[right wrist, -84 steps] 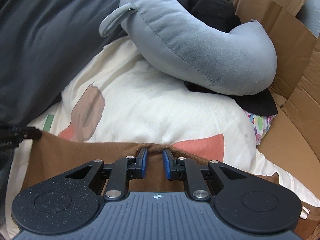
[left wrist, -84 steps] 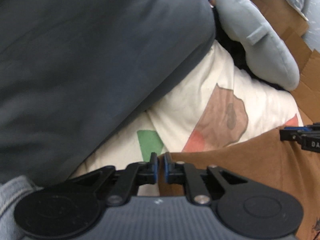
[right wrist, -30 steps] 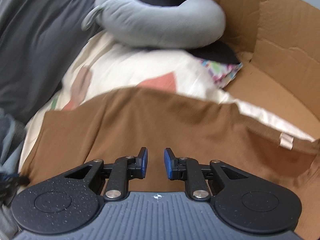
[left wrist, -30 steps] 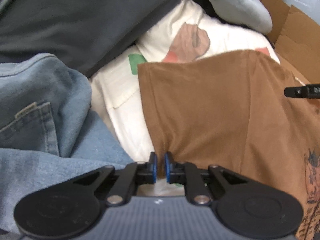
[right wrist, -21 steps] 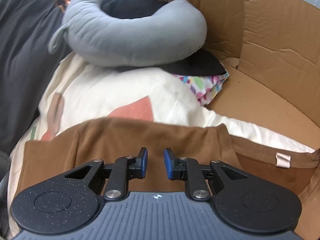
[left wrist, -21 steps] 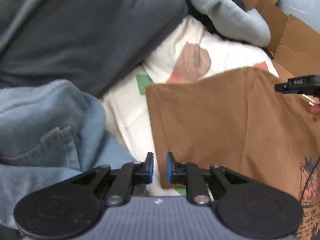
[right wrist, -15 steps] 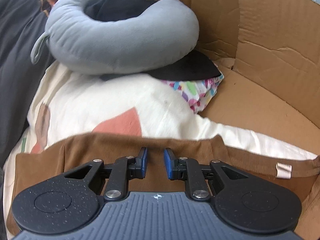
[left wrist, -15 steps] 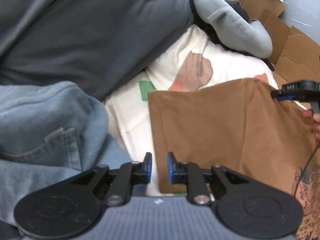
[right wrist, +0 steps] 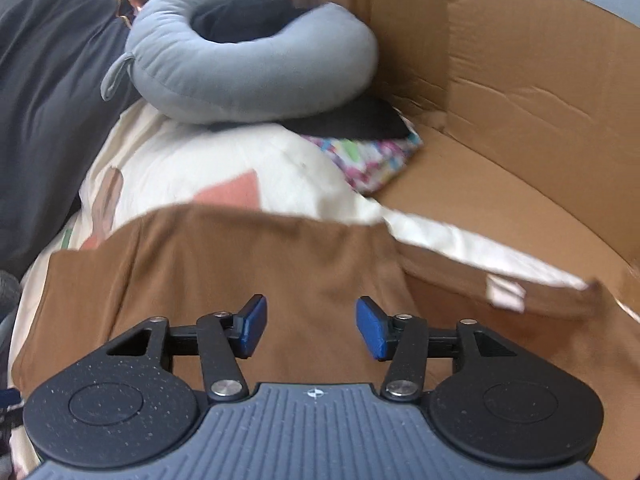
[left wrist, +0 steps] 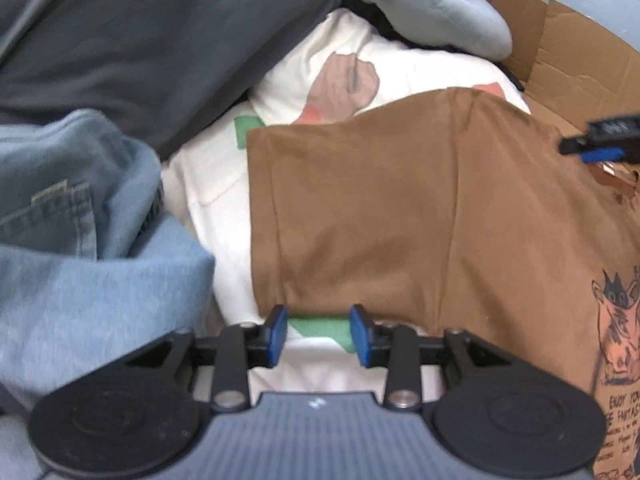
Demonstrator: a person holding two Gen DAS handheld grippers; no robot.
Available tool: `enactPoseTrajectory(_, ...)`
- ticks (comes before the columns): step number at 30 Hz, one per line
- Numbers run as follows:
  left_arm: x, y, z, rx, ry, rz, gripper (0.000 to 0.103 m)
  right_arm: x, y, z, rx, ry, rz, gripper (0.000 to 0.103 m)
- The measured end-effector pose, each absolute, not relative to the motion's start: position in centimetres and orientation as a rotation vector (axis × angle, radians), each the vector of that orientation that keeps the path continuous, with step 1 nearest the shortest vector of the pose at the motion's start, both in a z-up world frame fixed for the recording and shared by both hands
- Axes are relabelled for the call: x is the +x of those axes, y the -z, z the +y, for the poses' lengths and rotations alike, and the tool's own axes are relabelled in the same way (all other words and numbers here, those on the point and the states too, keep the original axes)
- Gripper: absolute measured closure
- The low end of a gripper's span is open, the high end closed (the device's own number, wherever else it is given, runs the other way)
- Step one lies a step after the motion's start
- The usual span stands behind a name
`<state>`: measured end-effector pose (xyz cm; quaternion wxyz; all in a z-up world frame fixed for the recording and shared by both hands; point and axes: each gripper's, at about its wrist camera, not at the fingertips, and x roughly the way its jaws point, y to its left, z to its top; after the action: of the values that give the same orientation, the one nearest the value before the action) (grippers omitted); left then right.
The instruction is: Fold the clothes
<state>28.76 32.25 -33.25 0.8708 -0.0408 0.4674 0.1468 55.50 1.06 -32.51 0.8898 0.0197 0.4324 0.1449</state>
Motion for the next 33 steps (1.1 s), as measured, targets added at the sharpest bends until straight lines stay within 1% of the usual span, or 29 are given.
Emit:
enactPoseTrajectory(2, 28.5, 33.3, 31.8, -0.049, -0.300, 0.988, 0.062, 54.3, 31.9, -0.3, 0.029, -0.303, 0.900, 0.043)
enactPoseTrajectory(7, 27.9, 33.0, 30.7, 0.033, -0.249, 1.027, 0.061, 51.7, 30.4, -4.0, -0.008, -0.326, 0.937, 0.036)
enactPoseTrajectory(10, 27.6, 32.1, 30.2, 0.068, -0.159, 1.051, 0.051, 50.4, 28.8, -6.2, -0.038, -0.348, 0.944, 0.036)
enactPoseTrajectory(12, 27.3, 31.3, 29.8, 0.093, -0.109, 1.064, 0.051, 49.4, 27.4, -8.1, -0.024, -0.340, 0.945, 0.036)
enactPoseTrajectory(15, 26.7, 29.2, 29.6, 0.114, -0.092, 1.081, 0.051, 47.6, 24.8, -10.6, -0.004, -0.324, 0.943, 0.036)
enactPoseTrajectory(21, 24.4, 23.4, 29.7, 0.029, -0.123, 1.063, 0.050, 43.5, 18.1, -15.4, 0.015, -0.299, 0.958, 0.036)
enactPoseTrajectory(26, 22.1, 18.7, 29.7, 0.008, -0.129, 1.050, 0.048, 40.7, 13.0, -19.2, 0.037, -0.266, 0.961, 0.036)
enactPoseTrajectory(33, 19.1, 14.2, 29.0, 0.018, -0.139, 1.052, 0.047, 36.7, 7.2, -24.0, 0.048, -0.218, 0.928, 0.036)
